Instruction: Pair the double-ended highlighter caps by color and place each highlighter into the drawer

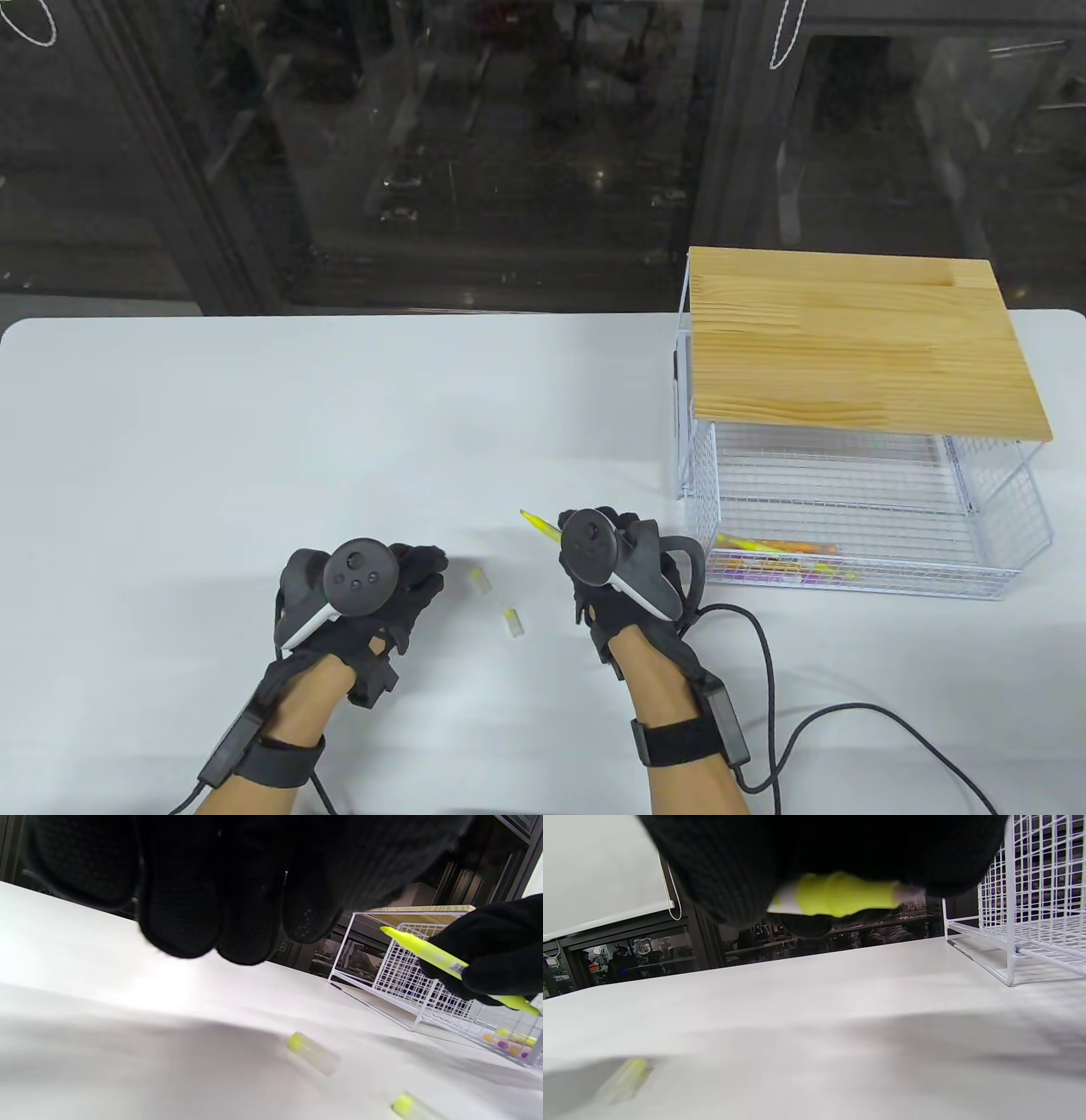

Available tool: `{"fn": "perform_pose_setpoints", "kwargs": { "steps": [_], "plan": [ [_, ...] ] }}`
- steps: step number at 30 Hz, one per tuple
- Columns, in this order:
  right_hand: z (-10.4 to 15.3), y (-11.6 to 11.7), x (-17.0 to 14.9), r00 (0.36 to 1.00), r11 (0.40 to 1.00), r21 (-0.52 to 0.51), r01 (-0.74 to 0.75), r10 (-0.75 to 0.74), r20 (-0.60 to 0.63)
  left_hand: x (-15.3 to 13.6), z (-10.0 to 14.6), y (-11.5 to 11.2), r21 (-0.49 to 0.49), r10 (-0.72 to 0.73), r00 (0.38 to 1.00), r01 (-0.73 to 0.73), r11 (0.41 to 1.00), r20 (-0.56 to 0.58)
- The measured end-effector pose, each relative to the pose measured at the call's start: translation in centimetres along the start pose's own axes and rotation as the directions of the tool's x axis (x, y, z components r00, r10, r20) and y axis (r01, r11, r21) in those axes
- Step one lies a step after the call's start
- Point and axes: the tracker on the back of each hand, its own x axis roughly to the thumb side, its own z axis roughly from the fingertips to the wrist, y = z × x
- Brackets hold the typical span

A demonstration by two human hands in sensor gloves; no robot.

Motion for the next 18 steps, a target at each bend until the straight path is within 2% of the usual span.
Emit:
{"fn": "perform_pose_setpoints", "kwargs": {
  "steps": [2,6,9,14,18],
  "plan": [
    [0.0,0.2,0.1,1.000,1.000,0.028,-0.001,0.001,0.005,0.3,0.0,-0.2,0.026,-0.028,0.999,0.027,0.999,0.027],
    [0.0,0.4,0.1,1.000,0.998,0.067,-0.007,0.006,0.009,1.6,0.1,-0.2,0.166,-0.095,0.982,0.067,0.984,0.166],
    [0.0,0.2,-0.1,1.000,0.998,0.069,0.005,-0.005,0.007,3.0,0.0,-0.4,0.269,-0.244,0.940,0.178,0.946,0.238],
    [0.0,-0.1,-0.4,1.000,0.997,0.075,0.005,-0.005,-0.003,4.2,-0.9,-2.3,0.213,-0.371,0.888,0.320,0.923,0.273],
    [0.0,-0.1,-0.9,1.000,0.994,0.110,-0.003,0.006,-0.018,4.6,-1.8,-4.0,0.132,-0.476,0.835,0.458,0.879,0.276]
  ]
}}
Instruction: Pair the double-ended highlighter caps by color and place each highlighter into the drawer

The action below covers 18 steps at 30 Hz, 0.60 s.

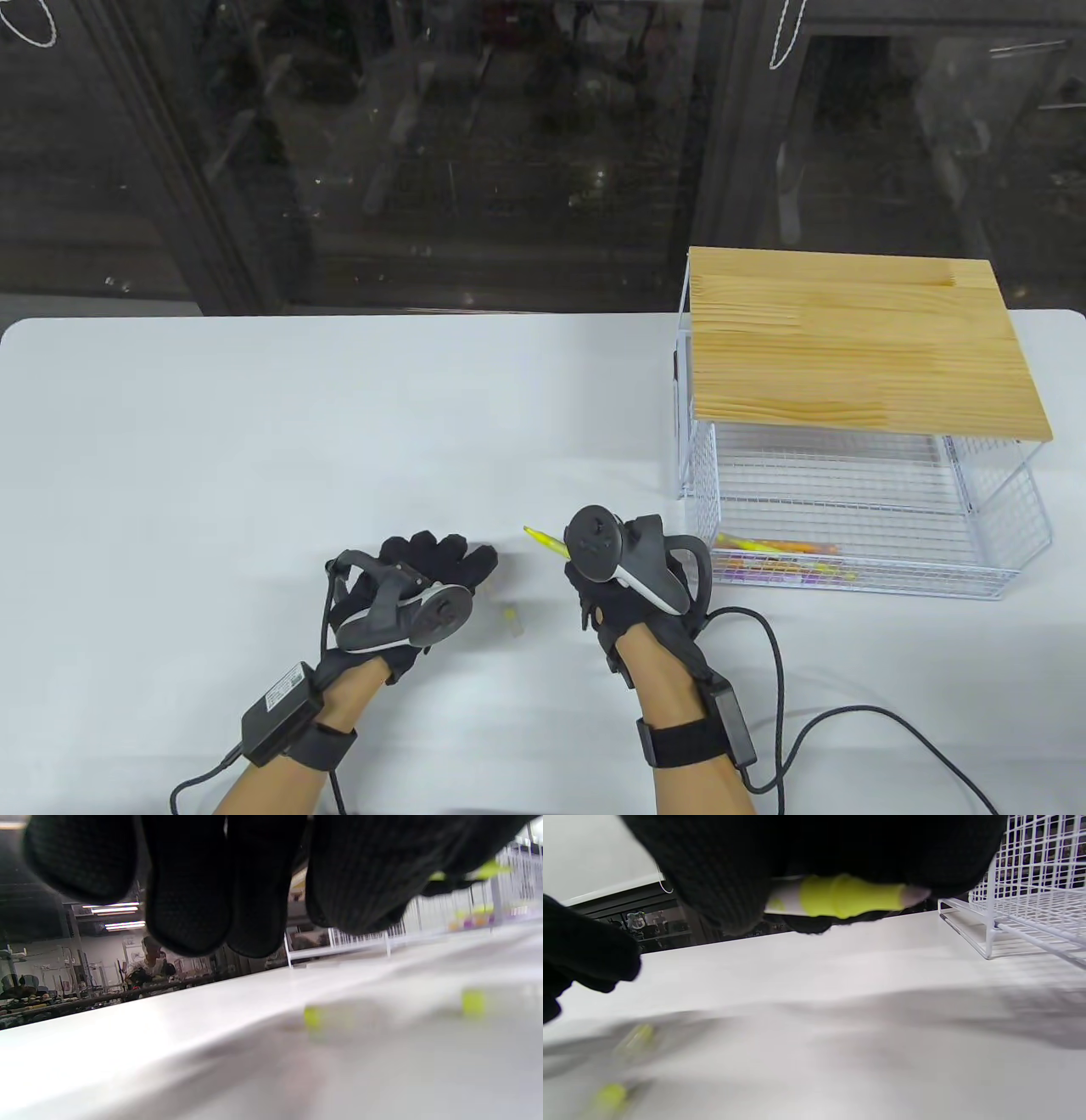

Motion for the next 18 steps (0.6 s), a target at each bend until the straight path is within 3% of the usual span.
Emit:
{"fn": "perform_pose_setpoints", "kwargs": {
  "steps": [7,18],
  "plan": [
    [-0.1,0.1,-0.4,1.000,1.000,0.023,-0.003,0.003,-0.013,0.5,-0.9,-1.5,-0.180,-0.101,0.994,0.091,0.979,-0.044],
    [0.0,0.0,-0.4,1.000,0.999,0.039,-0.007,0.008,-0.019,1.1,-1.3,-1.8,-0.212,-0.113,0.992,0.101,0.972,-0.047]
  ]
}}
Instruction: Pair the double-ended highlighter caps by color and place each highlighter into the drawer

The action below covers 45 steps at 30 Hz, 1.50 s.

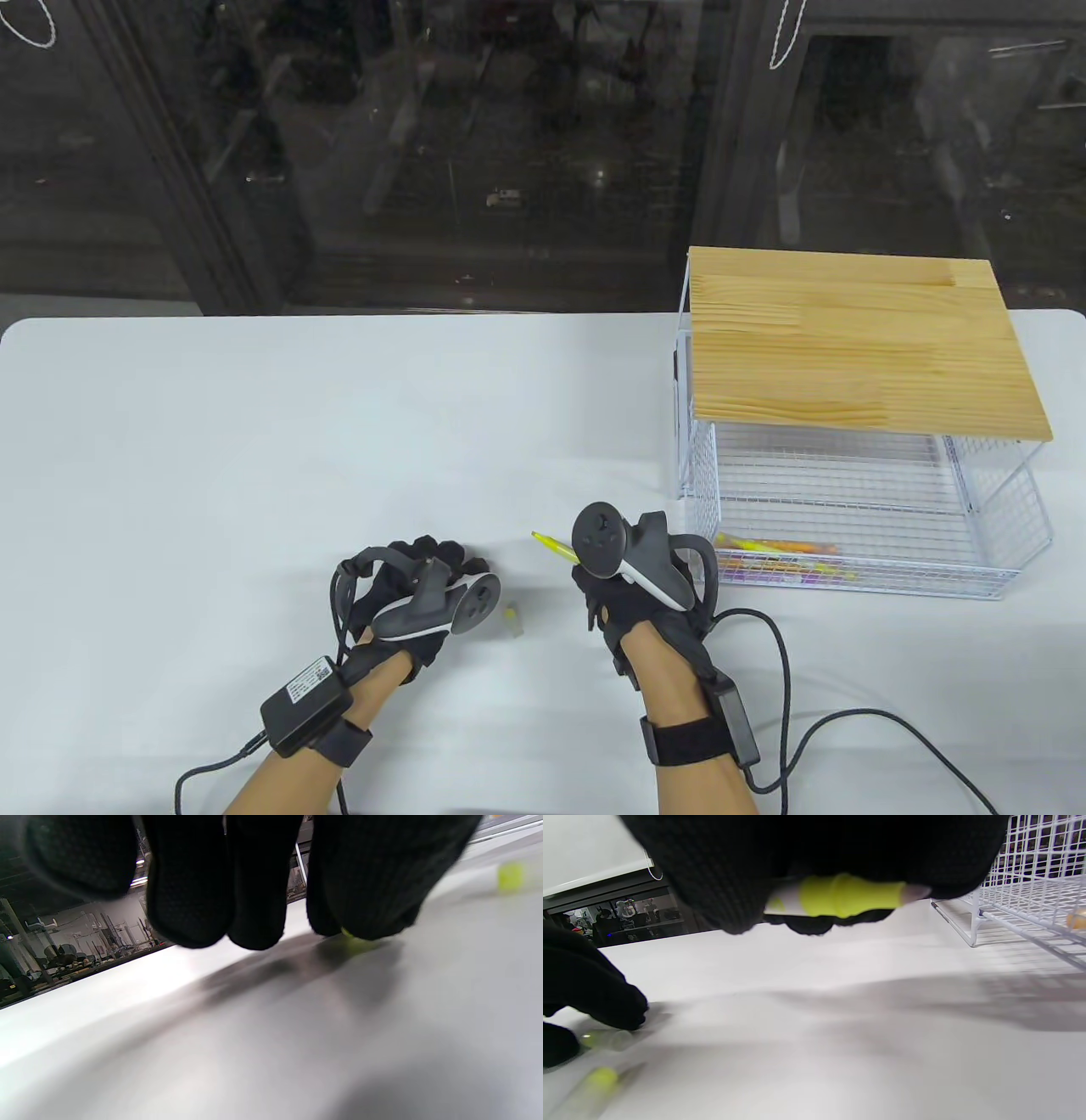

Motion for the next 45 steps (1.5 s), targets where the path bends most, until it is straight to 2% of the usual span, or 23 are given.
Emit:
{"fn": "perform_pose_setpoints", "kwargs": {
  "steps": [12,17,23,32,45],
  "plan": [
    [0.1,-0.2,0.0,1.000,1.000,-0.022,0.004,-0.004,0.005,0.8,0.0,0.1,0.001,0.011,0.999,-0.011,1.000,0.040],
    [0.2,-0.7,-0.2,1.000,0.998,-0.065,0.020,-0.019,0.010,-0.4,0.5,0.5,0.029,0.069,0.998,-0.069,0.997,0.005],
    [0.4,-1.1,-0.4,0.999,0.994,-0.106,0.030,-0.029,0.016,-2.0,1.5,1.8,0.107,0.163,0.986,-0.158,0.982,-0.041],
    [0.6,-1.5,-0.2,0.998,0.988,-0.149,0.047,-0.042,0.037,-4.7,3.1,2.9,0.185,0.293,0.951,-0.273,0.944,-0.093],
    [1.3,-1.4,1.7,0.995,0.976,-0.215,0.043,-0.021,0.100,-6.7,4.5,2.9,0.205,0.406,0.906,-0.379,0.903,-0.115]
  ]
}}
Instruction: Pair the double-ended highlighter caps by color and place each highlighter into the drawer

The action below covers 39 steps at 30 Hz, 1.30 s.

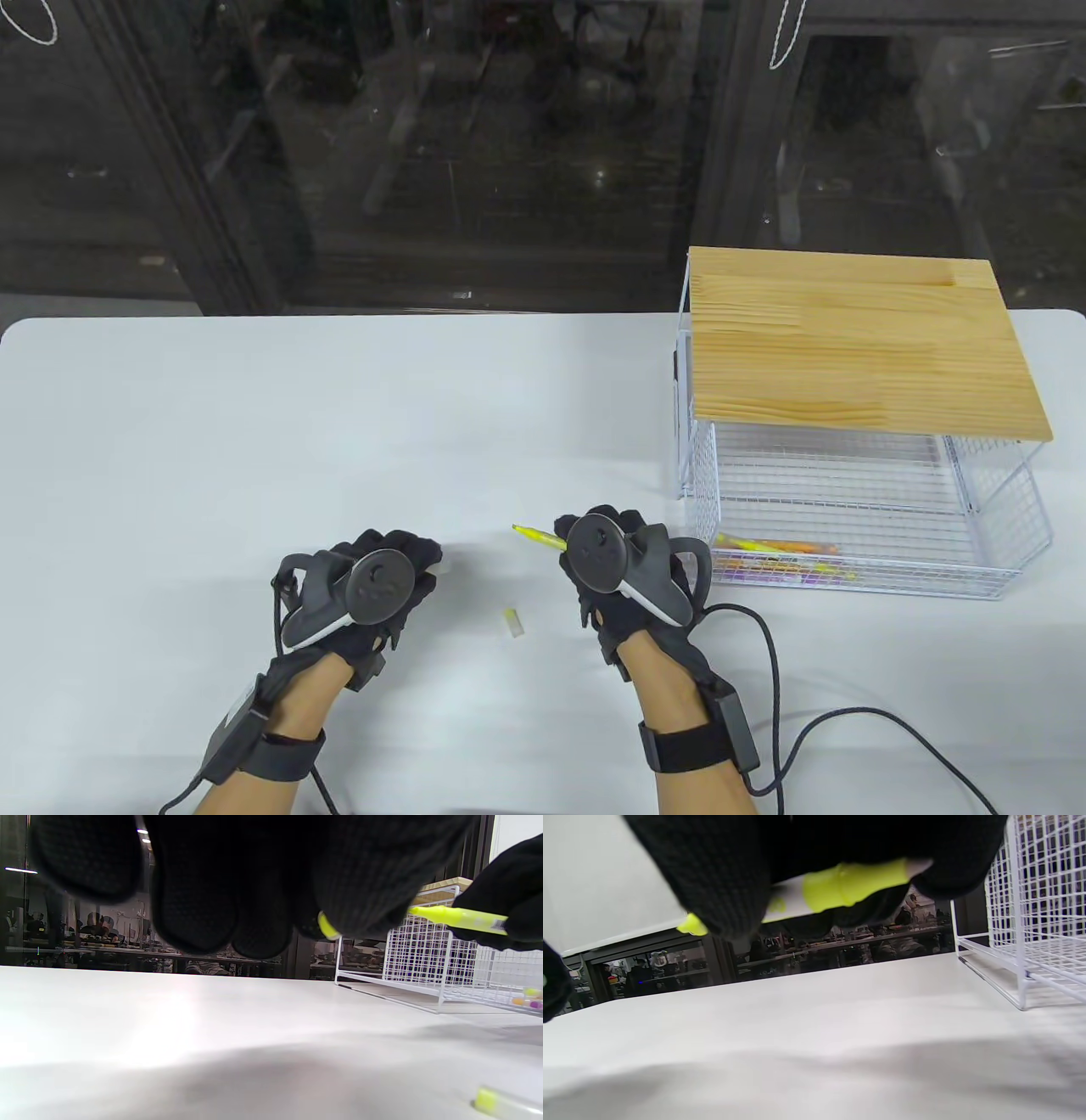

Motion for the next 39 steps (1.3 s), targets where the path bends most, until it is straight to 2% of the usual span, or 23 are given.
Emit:
{"fn": "perform_pose_setpoints", "kwargs": {
  "steps": [11,39],
  "plan": [
    [0.9,0.4,3.6,0.987,0.999,-0.036,-0.038,0.043,0.152,-0.1,0.0,-0.1,-0.003,0.020,1.000,-0.020,1.000,0.009],
    [1.3,1.5,5.4,0.972,0.997,0.005,-0.082,0.078,0.223,1.1,0.0,-0.8,-0.028,0.013,0.999,-0.011,1.000,0.052]
  ]
}}
